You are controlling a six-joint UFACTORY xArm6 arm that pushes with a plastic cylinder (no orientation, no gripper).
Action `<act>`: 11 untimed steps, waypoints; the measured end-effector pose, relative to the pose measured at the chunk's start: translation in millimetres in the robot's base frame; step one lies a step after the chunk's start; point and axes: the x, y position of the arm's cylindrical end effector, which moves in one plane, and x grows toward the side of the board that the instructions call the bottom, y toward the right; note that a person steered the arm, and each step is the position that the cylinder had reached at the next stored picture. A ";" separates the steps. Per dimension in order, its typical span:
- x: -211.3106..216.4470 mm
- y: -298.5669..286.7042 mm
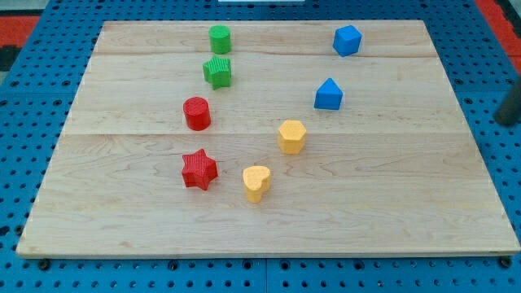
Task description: Push red star up a bit
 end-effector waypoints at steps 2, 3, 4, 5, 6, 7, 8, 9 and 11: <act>148.7 -135.5; 145.9 -216.6; 149.0 -306.5; 121.4 -379.6; 104.8 -431.5; 84.1 -446.1; 75.8 -431.3; 75.7 -408.9; 91.2 -433.6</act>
